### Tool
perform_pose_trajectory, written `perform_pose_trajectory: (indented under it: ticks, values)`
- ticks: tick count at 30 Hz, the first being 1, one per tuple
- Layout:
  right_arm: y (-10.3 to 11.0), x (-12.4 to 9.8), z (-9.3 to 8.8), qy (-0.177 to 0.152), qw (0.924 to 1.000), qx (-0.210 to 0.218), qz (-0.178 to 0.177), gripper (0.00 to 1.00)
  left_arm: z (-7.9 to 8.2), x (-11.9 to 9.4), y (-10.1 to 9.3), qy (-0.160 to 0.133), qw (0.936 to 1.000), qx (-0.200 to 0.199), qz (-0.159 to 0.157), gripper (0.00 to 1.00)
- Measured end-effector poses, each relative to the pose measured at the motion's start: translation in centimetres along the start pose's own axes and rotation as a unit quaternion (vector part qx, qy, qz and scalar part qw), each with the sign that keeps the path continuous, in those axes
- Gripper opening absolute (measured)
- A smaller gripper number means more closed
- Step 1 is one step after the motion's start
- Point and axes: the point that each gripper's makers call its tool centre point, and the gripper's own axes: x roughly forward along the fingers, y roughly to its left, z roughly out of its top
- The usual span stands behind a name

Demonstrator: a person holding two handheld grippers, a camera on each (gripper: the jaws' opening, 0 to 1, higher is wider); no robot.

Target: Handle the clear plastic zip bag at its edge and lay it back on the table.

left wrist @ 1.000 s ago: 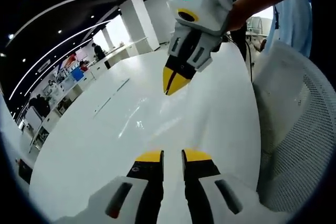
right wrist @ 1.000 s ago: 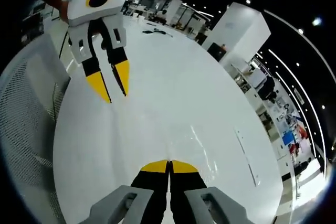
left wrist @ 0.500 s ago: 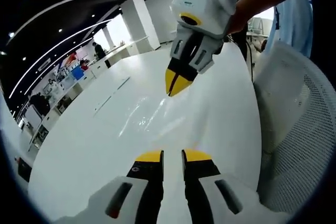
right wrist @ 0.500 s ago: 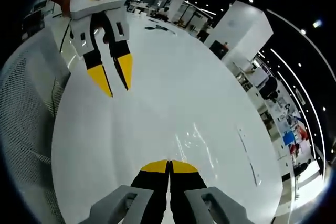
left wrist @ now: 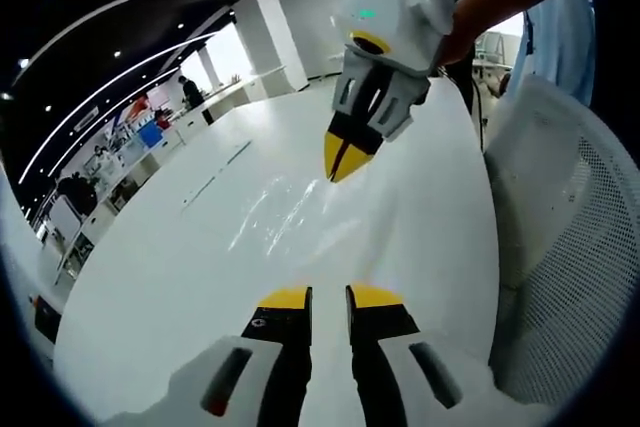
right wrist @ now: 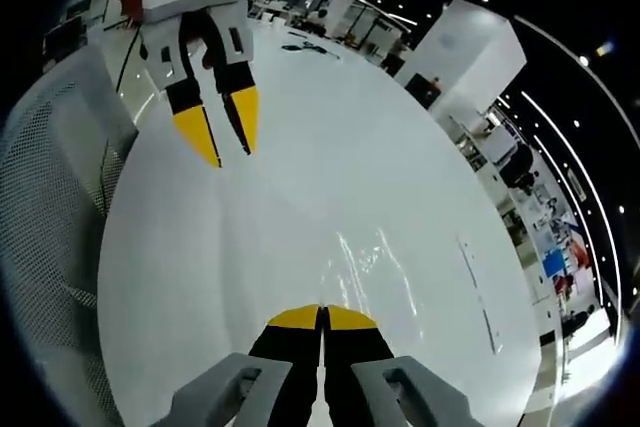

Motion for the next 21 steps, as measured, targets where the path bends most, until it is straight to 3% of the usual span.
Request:
perform_pose_trajectory:
  ticks: [21]
  values:
    - [0.9,1.3,-0.2,0.013,0.9999,-0.004,0.007,0.0,-0.4,-0.1,0.5,0.006,0.9999,-0.008,0.007,0.11]
